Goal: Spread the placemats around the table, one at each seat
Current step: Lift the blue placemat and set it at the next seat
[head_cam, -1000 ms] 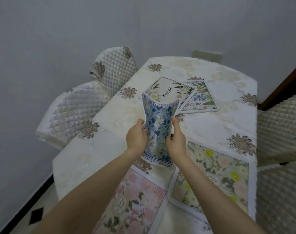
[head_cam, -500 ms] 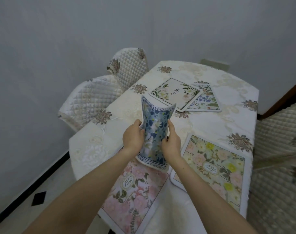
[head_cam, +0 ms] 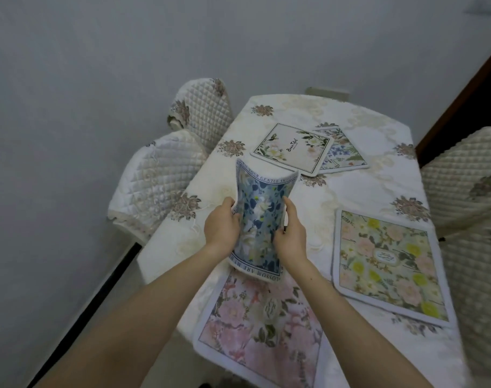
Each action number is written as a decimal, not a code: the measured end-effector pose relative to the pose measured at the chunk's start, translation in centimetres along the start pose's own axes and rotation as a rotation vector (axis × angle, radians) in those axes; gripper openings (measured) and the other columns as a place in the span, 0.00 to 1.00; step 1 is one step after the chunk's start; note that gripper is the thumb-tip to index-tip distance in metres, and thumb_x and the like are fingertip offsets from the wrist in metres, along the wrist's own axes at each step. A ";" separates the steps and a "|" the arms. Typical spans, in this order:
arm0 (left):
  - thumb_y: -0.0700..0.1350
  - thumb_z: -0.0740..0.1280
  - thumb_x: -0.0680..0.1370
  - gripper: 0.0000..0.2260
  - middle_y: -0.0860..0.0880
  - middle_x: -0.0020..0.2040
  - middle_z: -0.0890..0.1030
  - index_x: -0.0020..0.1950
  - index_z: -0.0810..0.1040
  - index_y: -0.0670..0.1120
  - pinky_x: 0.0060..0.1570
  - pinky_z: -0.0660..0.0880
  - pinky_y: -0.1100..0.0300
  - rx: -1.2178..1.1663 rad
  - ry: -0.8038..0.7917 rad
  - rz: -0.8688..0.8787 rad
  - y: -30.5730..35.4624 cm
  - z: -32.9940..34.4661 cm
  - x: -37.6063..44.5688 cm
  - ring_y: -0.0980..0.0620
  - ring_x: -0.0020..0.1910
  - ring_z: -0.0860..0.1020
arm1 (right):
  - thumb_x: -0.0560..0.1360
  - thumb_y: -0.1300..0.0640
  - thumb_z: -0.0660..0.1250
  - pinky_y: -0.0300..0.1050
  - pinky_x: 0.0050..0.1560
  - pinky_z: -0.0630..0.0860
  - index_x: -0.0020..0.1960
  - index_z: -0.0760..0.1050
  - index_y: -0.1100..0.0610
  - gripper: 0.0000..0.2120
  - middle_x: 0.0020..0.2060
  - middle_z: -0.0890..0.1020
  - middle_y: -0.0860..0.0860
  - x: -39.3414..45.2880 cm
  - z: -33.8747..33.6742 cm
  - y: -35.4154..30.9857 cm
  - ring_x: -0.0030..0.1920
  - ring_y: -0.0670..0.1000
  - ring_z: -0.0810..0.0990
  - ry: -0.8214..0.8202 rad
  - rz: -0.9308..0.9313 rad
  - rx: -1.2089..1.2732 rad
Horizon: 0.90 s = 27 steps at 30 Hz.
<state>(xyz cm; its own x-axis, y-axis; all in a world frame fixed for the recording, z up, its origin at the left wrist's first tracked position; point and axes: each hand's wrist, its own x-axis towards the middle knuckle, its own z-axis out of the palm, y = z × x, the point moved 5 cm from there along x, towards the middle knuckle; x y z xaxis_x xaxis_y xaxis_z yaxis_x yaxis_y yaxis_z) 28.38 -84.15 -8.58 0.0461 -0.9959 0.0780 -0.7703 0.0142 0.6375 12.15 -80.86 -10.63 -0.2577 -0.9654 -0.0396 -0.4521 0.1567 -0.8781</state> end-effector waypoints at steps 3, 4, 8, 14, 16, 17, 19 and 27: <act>0.41 0.61 0.79 0.04 0.45 0.33 0.73 0.52 0.70 0.43 0.30 0.67 0.52 -0.009 -0.043 0.027 -2.2 -1.1 0.7 0.42 0.33 0.73 | 0.74 0.71 0.53 0.42 0.26 0.63 0.74 0.55 0.44 0.35 0.43 0.81 0.55 -0.7 2.0 -0.4 0.29 0.50 0.72 0.049 0.044 -0.047; 0.41 0.61 0.79 0.03 0.45 0.32 0.73 0.51 0.70 0.42 0.30 0.66 0.53 -0.015 -0.056 0.029 -2.8 -1.4 0.9 0.42 0.32 0.73 | 0.74 0.72 0.53 0.42 0.26 0.63 0.74 0.55 0.44 0.35 0.38 0.79 0.53 -0.9 2.6 -0.5 0.27 0.51 0.71 0.065 0.057 -0.061; 0.40 0.61 0.79 0.03 0.44 0.34 0.73 0.50 0.69 0.42 0.31 0.65 0.54 -0.026 -0.095 0.027 -4.7 -1.6 2.2 0.43 0.33 0.71 | 0.75 0.72 0.54 0.35 0.19 0.60 0.74 0.55 0.42 0.35 0.33 0.73 0.46 -0.8 4.3 -1.1 0.23 0.44 0.71 0.091 0.083 -0.053; 0.41 0.61 0.79 0.04 0.43 0.32 0.74 0.49 0.68 0.42 0.29 0.63 0.55 -0.041 -0.103 0.008 -6.7 -1.0 4.8 0.44 0.30 0.71 | 0.75 0.71 0.54 0.32 0.18 0.63 0.73 0.56 0.42 0.34 0.32 0.69 0.42 1.7 6.0 -1.0 0.23 0.39 0.72 0.084 0.086 -0.053; 0.42 0.61 0.79 0.04 0.43 0.32 0.75 0.50 0.69 0.42 0.28 0.63 0.55 -0.043 -0.094 -0.011 -7.5 -0.9 5.9 0.44 0.29 0.71 | 0.74 0.72 0.53 0.31 0.18 0.63 0.73 0.56 0.43 0.35 0.36 0.74 0.47 2.9 6.5 -0.9 0.24 0.38 0.73 0.058 0.075 -0.021; 0.42 0.61 0.79 0.03 0.43 0.31 0.75 0.51 0.69 0.43 0.27 0.63 0.55 -0.047 -0.088 -0.022 -7.8 -0.9 6.6 0.45 0.29 0.72 | 0.74 0.72 0.53 0.30 0.19 0.64 0.73 0.56 0.44 0.35 0.40 0.77 0.51 3.5 6.7 -0.8 0.25 0.38 0.73 0.049 0.072 -0.001; 0.41 0.62 0.79 0.03 0.46 0.30 0.73 0.51 0.69 0.43 0.26 0.62 0.56 -0.049 -0.074 -0.040 -8.4 -0.8 7.8 0.47 0.28 0.71 | 0.74 0.73 0.53 0.28 0.23 0.67 0.74 0.56 0.44 0.35 0.50 0.80 0.58 4.8 7.2 -0.6 0.28 0.39 0.72 0.033 0.072 0.018; 0.42 0.61 0.79 0.05 0.44 0.31 0.76 0.54 0.69 0.44 0.28 0.65 0.55 -0.060 -0.095 -0.079 -11.9 -0.6 12.3 0.44 0.28 0.72 | 0.73 0.74 0.53 0.25 0.28 0.68 0.73 0.58 0.48 0.34 0.53 0.80 0.61 9.0 9.6 -0.2 0.33 0.38 0.67 0.051 0.096 0.011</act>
<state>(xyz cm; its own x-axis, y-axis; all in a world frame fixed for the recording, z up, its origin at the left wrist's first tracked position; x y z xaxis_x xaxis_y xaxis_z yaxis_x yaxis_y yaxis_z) 38.49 -96.54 -14.73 0.0429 -0.9980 -0.0456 -0.7267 -0.0625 0.6841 18.12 -91.54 -15.34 -0.3428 -0.9341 -0.1000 -0.4134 0.2456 -0.8768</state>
